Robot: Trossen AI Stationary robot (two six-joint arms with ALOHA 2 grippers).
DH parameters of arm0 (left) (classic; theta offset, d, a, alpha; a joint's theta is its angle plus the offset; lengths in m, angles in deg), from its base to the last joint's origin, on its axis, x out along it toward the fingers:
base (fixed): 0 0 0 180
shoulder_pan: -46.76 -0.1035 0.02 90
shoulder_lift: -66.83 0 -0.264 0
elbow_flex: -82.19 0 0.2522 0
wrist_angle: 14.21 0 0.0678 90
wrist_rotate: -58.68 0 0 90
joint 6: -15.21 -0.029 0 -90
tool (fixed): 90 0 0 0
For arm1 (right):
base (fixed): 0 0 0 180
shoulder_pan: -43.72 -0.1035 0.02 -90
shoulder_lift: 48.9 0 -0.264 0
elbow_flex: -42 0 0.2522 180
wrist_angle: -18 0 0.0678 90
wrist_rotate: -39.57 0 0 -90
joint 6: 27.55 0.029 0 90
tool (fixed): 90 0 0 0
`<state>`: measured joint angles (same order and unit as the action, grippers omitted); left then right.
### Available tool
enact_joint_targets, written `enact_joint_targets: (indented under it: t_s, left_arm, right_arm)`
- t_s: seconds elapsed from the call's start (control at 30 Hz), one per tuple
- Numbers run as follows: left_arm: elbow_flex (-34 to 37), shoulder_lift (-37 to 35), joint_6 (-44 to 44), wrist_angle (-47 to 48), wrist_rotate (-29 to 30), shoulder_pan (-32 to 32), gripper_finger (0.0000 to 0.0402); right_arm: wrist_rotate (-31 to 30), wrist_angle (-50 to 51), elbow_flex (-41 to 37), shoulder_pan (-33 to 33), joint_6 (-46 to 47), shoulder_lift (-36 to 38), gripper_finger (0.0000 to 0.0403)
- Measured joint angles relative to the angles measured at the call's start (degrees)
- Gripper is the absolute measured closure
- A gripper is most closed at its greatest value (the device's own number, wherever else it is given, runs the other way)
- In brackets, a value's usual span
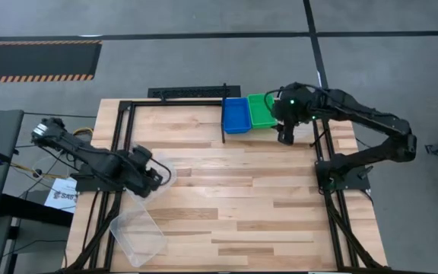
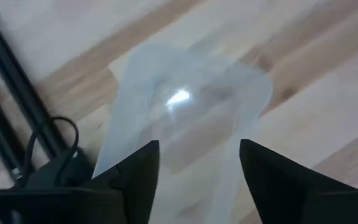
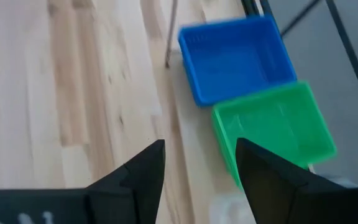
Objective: Stack baskets on shelf by color
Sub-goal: Stack the top transparent bin on top of the transparent bin on the shelf
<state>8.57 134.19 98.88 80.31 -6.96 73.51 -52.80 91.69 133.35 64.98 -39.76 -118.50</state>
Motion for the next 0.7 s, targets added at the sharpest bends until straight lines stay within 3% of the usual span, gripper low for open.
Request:
enact_joint_targets:
  t_s: [0.23, 0.57, 0.7]
  left_arm:
    - [0.93, 10.25, -6.68, -5.15, -5.79, -4.1, 0.0256]
    - [0.93, 22.0, -24.62, -22.16, -10.41, -13.7, 0.0379]
    - [0.93, 26.0, -29.73, -31.71, -10.72, -16.15, 0.0398]
  right_arm:
    - [-0.02, -4.05, 0.0, -5.45, 5.53, 0.0, 0.0186]
    - [-0.11, -4.28, 0.0, -13.5, 14.04, -0.02, 0.0186]
    - [-0.11, -3.6, 0.0, -17.36, 17.5, -0.02, 0.0186]
